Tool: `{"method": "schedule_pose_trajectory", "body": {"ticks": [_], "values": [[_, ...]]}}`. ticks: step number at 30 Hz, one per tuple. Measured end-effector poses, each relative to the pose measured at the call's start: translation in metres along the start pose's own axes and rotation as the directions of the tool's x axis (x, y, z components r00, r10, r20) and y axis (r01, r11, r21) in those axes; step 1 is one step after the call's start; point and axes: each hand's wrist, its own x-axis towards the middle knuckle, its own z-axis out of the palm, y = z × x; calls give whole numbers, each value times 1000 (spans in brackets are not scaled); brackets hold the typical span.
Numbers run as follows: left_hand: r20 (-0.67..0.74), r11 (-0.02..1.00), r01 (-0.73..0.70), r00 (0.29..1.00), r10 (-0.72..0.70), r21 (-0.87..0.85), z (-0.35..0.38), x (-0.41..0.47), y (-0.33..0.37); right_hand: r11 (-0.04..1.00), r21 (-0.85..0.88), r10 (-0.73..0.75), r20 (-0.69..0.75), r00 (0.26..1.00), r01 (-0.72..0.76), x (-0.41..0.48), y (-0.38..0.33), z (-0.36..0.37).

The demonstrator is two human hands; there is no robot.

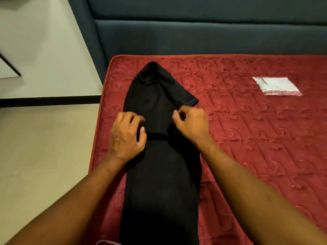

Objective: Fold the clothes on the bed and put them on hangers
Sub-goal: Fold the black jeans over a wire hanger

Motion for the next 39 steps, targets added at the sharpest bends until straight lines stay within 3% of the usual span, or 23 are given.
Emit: {"method": "schedule_pose_trajectory", "body": {"ticks": [2, 3, 5, 6, 8, 11, 13, 16, 18, 21, 24, 27, 30, 33, 39], "values": [[198, 999, 5, 980, -13, 42, 5, 22, -5, 974, 66, 222, -106, 969, -216, 30, -7, -1], [366, 997, 33, 929, -56, 67, 9, 27, -7, 935, 44, 354, -67, 933, -352, 44, -7, 1], [651, 988, 96, 744, -151, 120, 21, 24, -13, 828, -40, 559, 114, 821, -559, 62, -3, 11], [727, 983, 122, 661, -185, 140, 27, 16, -15, 808, -81, 588, 176, 790, -583, 66, 1, 17], [769, 977, 170, 605, -205, 126, 36, 2, -20, 845, -158, 531, 143, 835, -510, 74, 3, 26], [772, 974, 223, 612, -168, 36, 41, -2, -26, 905, -226, 373, 18, 928, -360, 82, 3, 29], [765, 977, 211, 628, -144, 11, 39, -3, -25, 951, -213, 253, 125, 959, -223, 80, 5, 31], [643, 979, 205, 752, -146, -17, 31, -14, -14, 970, -204, 196, 342, 919, -131, 64, 15, 35], [573, 976, 216, 804, -160, -30, 26, -28, -6, 972, -151, 211, 241, 947, -178, 54, 21, 34], [549, 967, 248, 816, -181, -50, 16, -46, -3, 982, -69, 174, -64, 983, -178, 43, 12, 21], [461, 962, 259, 866, -193, -83, -4, -65, -3, 996, -74, -58, -262, 963, 40, 23, -2, 2], [299, 912, 410, 872, -388, -9, -35, -100, -1, 948, -81, -319, -251, 914, 308, -18, -7, -13], [293, 861, 507, 818, -495, 42, -61, -146, 7, 862, -111, -508, -163, 846, 496, -85, -16, -24], [337, 906, 423, 849, -408, 29, -76, -184, 15, 826, -157, -554, -53, 831, 541, -152, -25, -25], [337, 955, 292, 905, -260, -48, -113, -248, 39, 757, -153, -645, -22, 764, 635, -253, -40, -33]]}}
